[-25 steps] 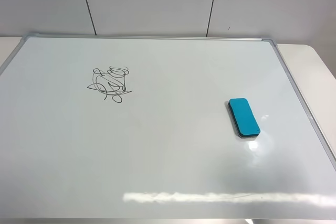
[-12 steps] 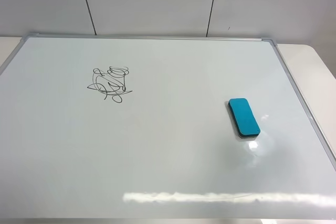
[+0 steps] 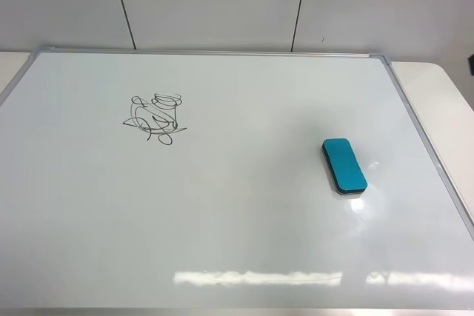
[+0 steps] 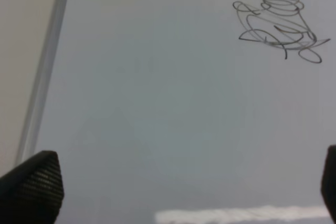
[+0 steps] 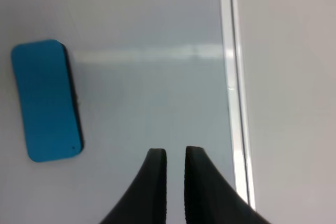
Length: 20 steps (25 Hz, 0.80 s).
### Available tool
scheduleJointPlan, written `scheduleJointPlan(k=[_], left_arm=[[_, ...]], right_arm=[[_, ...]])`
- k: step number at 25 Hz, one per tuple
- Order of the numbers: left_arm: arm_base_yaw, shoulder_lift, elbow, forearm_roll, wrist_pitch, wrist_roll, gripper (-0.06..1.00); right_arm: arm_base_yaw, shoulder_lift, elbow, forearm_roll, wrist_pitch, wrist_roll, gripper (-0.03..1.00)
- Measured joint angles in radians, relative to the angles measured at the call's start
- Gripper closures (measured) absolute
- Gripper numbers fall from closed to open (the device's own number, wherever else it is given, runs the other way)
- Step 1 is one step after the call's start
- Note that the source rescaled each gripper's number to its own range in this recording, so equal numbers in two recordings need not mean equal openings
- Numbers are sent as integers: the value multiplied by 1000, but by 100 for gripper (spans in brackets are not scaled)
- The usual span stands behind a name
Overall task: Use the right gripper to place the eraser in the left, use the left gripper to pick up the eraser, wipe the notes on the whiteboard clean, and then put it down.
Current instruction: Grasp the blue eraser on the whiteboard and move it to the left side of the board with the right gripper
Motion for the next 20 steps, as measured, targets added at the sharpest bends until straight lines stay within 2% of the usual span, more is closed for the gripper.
scheduleJointPlan(k=[3, 15, 20], left_arm=[[0, 0, 0, 0, 0, 0, -6], [0, 0, 0, 0, 0, 0, -6], [0, 0, 0, 0, 0, 0, -6]], right_arm=[[35, 110, -1, 46, -60, -5, 96], [262, 459, -3, 54, -238, -4, 97], [314, 533, -3, 54, -289, 4, 97]])
